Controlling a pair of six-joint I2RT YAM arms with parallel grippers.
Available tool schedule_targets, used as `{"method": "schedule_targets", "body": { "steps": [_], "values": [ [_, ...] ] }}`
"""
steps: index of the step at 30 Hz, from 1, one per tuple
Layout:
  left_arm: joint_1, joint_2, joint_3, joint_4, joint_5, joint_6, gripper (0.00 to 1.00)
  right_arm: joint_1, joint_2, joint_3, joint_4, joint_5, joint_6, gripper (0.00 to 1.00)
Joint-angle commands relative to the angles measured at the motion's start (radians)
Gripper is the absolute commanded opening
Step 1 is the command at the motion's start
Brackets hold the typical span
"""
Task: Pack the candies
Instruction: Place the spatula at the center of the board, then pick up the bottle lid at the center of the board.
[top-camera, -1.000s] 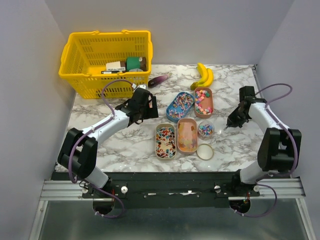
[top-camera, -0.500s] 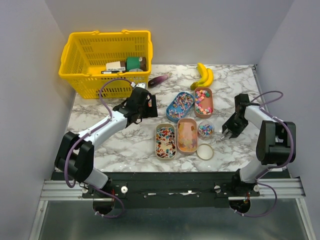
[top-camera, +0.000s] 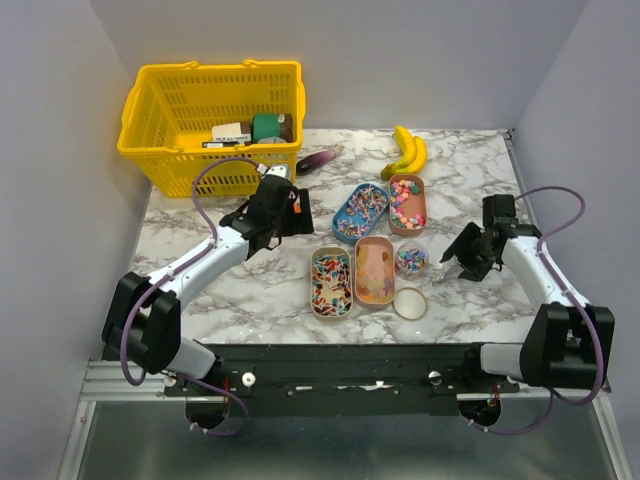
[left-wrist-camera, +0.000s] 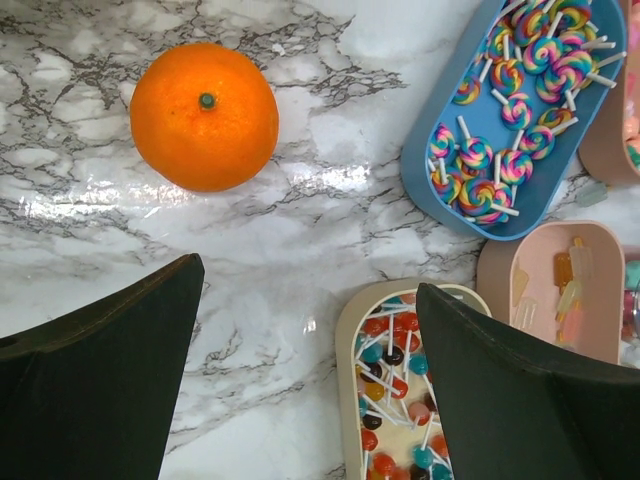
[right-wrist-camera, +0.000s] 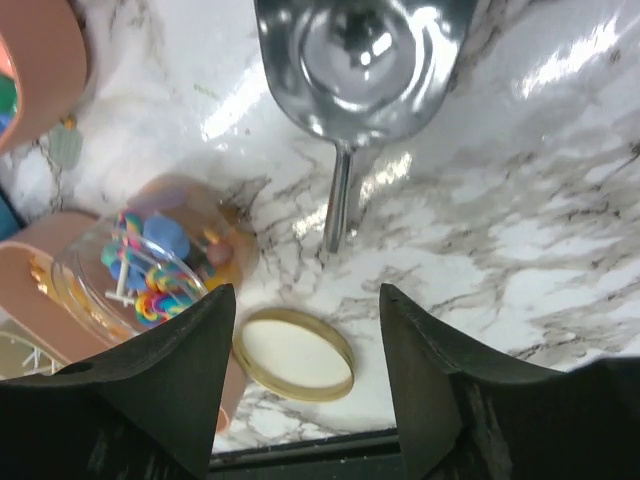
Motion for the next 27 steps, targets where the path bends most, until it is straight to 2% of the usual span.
{"method": "schedule_targets", "body": {
  "steps": [1,7,11,15,19,24,25,27],
  "values": [
    [0.005,-0.042,-0.031,0.076,0.054,0.010,0.99,0.001,-0.073,-0.071,-0.090,-0.099,-0.027,0.61],
    [0.009,-0.044,-0.058,0.122,0.079,-0.044,0.99,0.027,-0.176,-0.191,-0.084,-0.165,-0.024,0.59],
    [0.009,-0.060,-0.085,0.180,0.109,-0.071,0.99,0.068,-0.161,-0.228,-0.058,-0.182,-0.030,0.58],
    [0.009,-0.068,-0.074,0.175,0.143,-0.055,0.99,0.160,-0.124,-0.235,-0.028,-0.156,-0.012,0.56],
    [0.009,-0.086,-0.080,0.177,0.168,-0.039,0.99,0.249,-0.058,-0.223,-0.017,-0.084,0.006,0.49],
    [0.009,-0.103,-0.091,0.168,0.185,-0.030,0.98,0.297,0.001,-0.222,0.002,-0.003,0.031,0.39],
    [0.009,-0.106,-0.094,0.168,0.188,-0.030,0.98,0.306,0.014,-0.222,0.002,0.006,0.035,0.32],
    [0.009,-0.113,-0.104,0.175,0.211,-0.027,0.98,0.312,0.022,-0.223,0.009,0.031,0.040,0.27]
  ]
}}
